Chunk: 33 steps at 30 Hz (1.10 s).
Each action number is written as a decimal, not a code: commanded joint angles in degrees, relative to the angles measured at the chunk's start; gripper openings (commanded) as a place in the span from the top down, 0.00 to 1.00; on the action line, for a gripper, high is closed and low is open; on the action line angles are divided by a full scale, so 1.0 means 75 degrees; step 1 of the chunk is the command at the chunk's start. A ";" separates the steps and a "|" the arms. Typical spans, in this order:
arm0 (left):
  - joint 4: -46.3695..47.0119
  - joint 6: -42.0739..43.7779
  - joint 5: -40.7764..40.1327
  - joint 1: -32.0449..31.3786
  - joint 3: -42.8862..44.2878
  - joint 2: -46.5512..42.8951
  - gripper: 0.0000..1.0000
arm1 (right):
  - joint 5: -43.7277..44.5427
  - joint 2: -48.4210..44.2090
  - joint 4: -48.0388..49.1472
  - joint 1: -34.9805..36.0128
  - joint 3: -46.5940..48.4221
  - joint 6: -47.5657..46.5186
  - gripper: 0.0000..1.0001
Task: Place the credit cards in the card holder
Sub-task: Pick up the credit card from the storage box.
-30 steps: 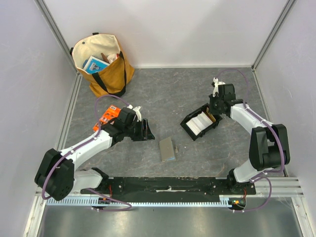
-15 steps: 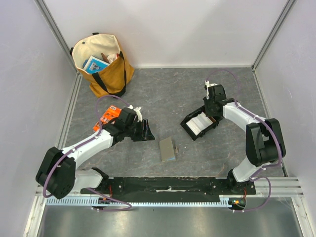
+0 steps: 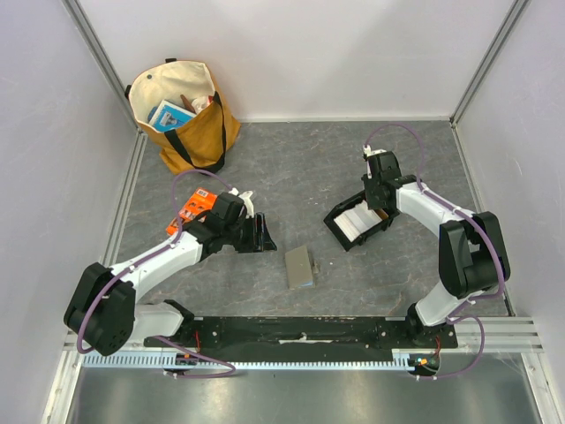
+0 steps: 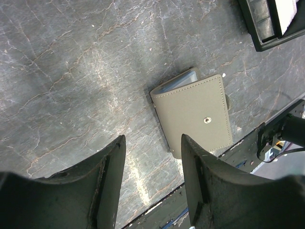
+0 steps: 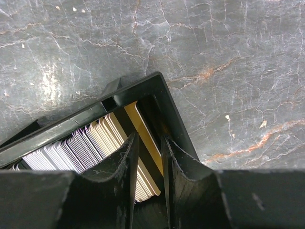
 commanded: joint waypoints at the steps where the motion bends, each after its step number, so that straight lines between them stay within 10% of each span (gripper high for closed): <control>1: 0.0198 0.0288 0.0186 -0.0007 0.0029 -0.0050 0.44 | 0.0142 0.0111 -0.0735 -0.0035 0.0146 -0.0199 0.67; 15: 0.0140 0.0277 0.0163 -0.0030 -0.0006 -0.0226 0.44 | -0.0350 -0.0403 -0.1027 -0.0047 0.0708 -0.0281 1.00; 33: -0.0024 0.0148 0.0081 -0.0018 0.0076 -0.0449 0.44 | 0.0234 -0.2196 -0.2456 0.1298 0.1166 0.2211 1.00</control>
